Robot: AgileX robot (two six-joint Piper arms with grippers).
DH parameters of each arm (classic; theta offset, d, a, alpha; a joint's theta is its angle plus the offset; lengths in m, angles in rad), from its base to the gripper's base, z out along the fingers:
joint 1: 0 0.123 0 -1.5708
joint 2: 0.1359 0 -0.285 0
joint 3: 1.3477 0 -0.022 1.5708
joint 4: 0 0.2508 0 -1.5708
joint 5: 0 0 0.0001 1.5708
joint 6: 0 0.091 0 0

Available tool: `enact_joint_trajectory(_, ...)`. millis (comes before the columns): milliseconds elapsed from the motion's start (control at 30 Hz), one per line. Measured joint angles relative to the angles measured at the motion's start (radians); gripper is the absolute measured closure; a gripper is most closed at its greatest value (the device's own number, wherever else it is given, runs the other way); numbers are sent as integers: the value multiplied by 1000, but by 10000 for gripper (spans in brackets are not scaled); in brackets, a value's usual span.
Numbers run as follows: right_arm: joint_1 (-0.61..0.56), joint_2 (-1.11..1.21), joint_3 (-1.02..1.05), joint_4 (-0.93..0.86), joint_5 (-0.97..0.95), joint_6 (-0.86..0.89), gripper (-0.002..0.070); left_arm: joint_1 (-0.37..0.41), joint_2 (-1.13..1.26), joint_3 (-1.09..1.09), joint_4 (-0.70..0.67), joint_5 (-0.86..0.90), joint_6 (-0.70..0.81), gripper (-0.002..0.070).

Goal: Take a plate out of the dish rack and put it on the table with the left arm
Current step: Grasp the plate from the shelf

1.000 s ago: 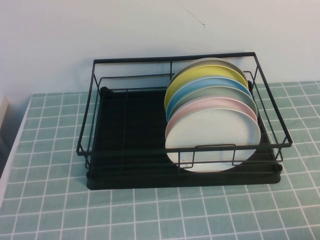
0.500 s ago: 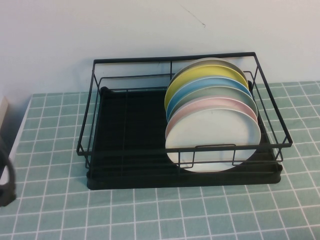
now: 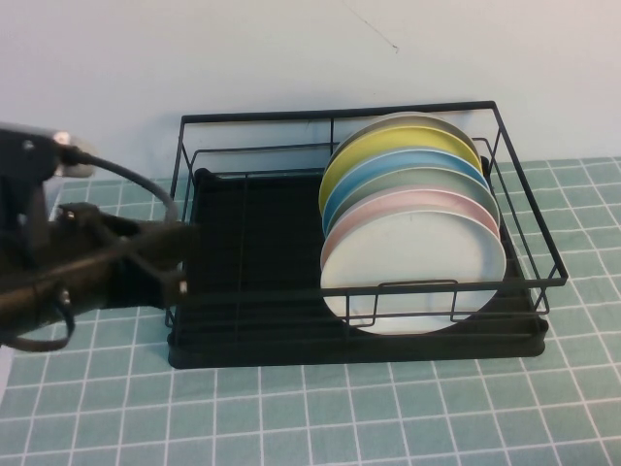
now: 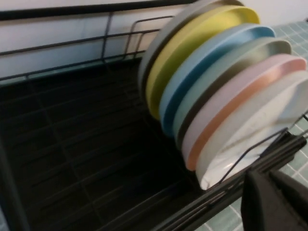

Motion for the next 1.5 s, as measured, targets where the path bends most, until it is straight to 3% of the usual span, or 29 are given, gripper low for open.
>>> enact_joint_trajectory(100,0,0,0,0,0,0,678,-57,64,-2,-107,16,227,678)
enact_joint_trajectory(233,0,0,0,0,0,0,678,-162,132,-27,-138,-32,361,659)
enact_joint_trajectory(500,0,0,0,0,0,0,678,-305,233,-166,-136,-162,432,403)
enact_joint_trajectory(567,0,0,0,0,0,0,678,-323,258,-195,-136,-169,436,368)
enact_joint_trajectory(1500,0,0,0,0,0,0,678,-342,640,-420,-121,-137,438,350)
